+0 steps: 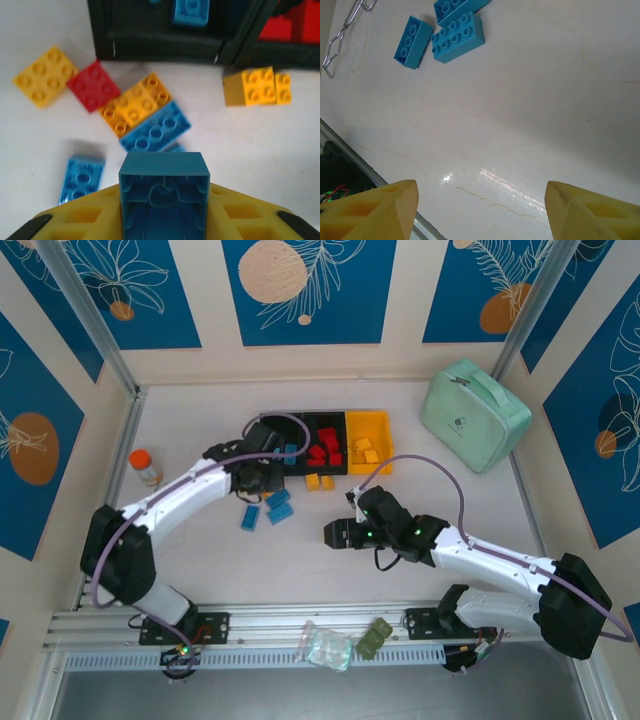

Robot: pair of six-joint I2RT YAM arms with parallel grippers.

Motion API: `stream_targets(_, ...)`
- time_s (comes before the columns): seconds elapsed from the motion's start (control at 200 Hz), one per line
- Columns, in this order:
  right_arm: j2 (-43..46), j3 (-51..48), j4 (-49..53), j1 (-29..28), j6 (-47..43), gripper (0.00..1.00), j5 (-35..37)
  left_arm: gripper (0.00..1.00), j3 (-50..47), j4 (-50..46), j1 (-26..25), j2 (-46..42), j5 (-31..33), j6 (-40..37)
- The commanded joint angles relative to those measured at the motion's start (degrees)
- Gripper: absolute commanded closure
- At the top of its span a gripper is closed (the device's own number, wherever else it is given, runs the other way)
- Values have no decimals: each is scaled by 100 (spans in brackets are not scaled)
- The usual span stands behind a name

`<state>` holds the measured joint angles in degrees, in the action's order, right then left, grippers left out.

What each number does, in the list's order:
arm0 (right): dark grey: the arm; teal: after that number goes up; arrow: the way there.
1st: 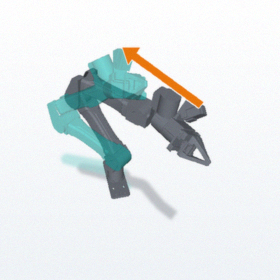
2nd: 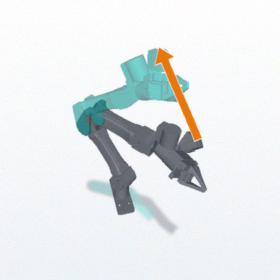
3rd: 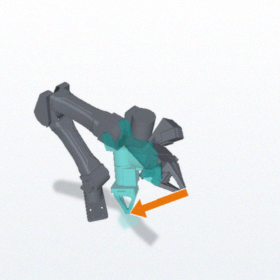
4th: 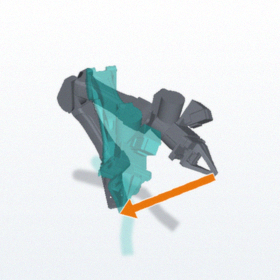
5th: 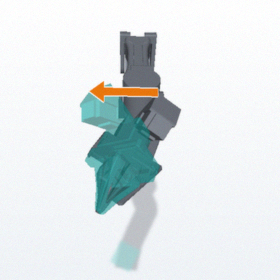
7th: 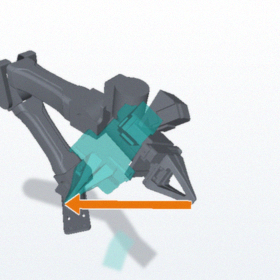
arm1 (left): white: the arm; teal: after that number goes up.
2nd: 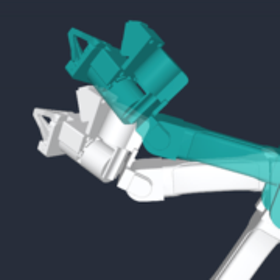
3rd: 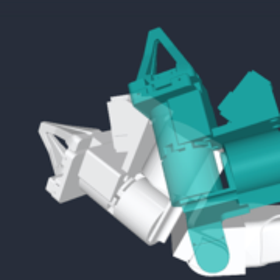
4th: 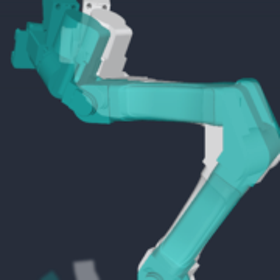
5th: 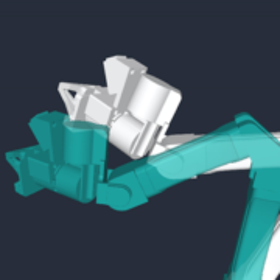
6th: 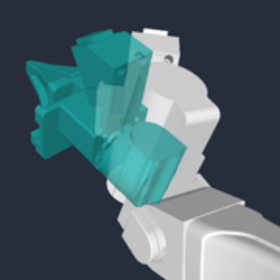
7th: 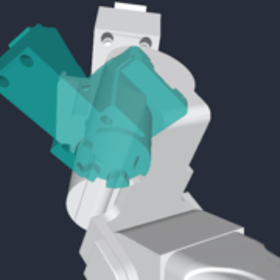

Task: Sort the legos into containers by color
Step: Place the lego in the container.

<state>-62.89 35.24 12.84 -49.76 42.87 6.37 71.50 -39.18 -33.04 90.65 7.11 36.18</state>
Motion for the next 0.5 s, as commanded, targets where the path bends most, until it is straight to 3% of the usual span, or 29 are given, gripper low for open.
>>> stream_targets(0.0,62,169,69,-60,72,32,219,62,636,-150,167,490,-4,-472)
stream_targets(0.495,207,125,287,-178,248,32,434,61,3607,-788,718,3180,61,-841)
